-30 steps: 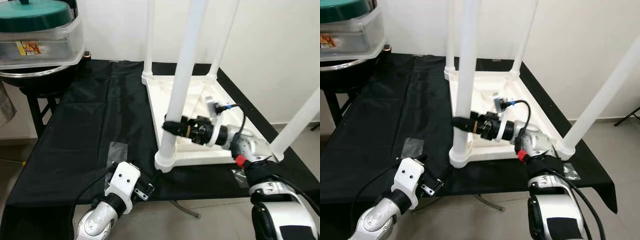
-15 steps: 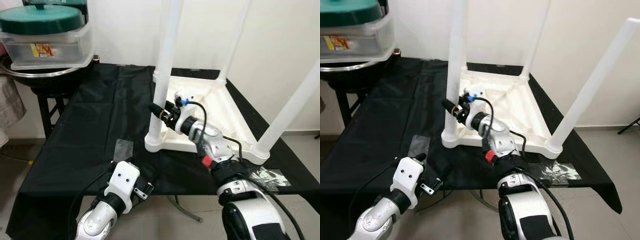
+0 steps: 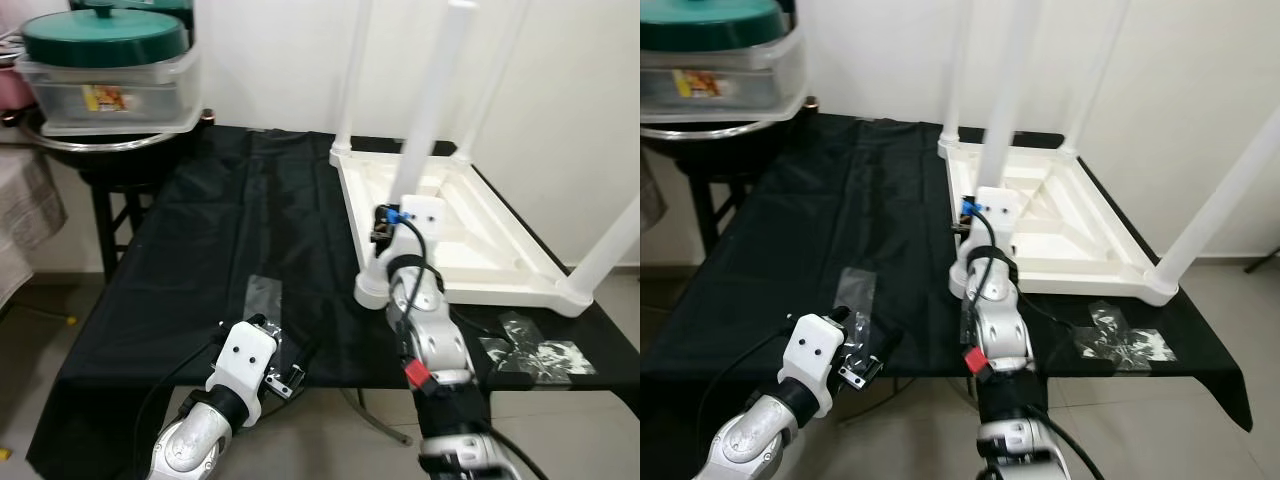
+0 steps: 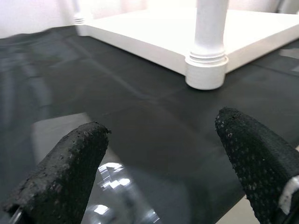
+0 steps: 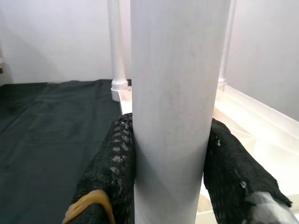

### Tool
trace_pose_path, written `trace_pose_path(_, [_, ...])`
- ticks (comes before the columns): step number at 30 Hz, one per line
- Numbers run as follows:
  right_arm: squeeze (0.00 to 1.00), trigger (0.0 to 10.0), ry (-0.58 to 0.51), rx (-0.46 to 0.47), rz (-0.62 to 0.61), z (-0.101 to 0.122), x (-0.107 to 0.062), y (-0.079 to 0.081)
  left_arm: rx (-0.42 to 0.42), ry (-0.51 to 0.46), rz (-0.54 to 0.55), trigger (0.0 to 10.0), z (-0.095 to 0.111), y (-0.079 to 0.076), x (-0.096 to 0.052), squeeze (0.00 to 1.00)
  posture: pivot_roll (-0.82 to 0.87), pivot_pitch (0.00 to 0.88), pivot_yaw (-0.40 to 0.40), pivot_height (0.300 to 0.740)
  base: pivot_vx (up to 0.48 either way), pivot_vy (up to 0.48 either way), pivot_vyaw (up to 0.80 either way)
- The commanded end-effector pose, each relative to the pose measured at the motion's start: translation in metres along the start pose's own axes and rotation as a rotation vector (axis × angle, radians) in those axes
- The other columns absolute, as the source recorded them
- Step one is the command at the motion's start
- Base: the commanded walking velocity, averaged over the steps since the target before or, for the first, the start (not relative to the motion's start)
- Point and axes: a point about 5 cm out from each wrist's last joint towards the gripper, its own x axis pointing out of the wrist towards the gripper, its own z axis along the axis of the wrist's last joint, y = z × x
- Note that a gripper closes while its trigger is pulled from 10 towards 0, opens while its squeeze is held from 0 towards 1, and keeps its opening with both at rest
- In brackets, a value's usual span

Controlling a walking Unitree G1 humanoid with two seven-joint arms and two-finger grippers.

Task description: Building children table

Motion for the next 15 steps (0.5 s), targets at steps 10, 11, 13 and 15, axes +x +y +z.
trace_pose_path(10, [0.0, 10.0, -0.074, 0.045, 0.237, 0.008, 0.015, 0.01, -0.01, -0.002, -0.02, 10.0, -0.002, -0.004, 0.0, 0.0, 0.08, 0.047, -0.103, 0.74, 0.0, 0.0, 0.0])
trace_pose_path(11, [0.0, 10.0, -0.051, 0.051, 0.3, 0.006, 0.023, 0.004, -0.011, -0.003, -0.021, 10.0, -0.002, -0.004, 0.0, 0.0, 0.08, 0.046, -0.101, 0.74, 0.0, 0.0, 0.0])
trace_pose_path(13, [0.0, 10.0, -0.008, 0.117, 0.456, 0.004, 0.028, 0.001, -0.012, -0.003, -0.022, 10.0, -0.002, -0.004, 0.0, 0.0, 0.08, 0.045, -0.102, 0.74, 0.0, 0.0, 0.0])
trace_pose_path(15, [0.0, 10.0, 0.006, 0.137, 0.583, 0.004, 0.028, 0.001, -0.012, -0.003, -0.023, 10.0, -0.002, -0.004, 0.0, 0.0, 0.08, 0.043, -0.099, 0.74, 0.0, 0.0, 0.0])
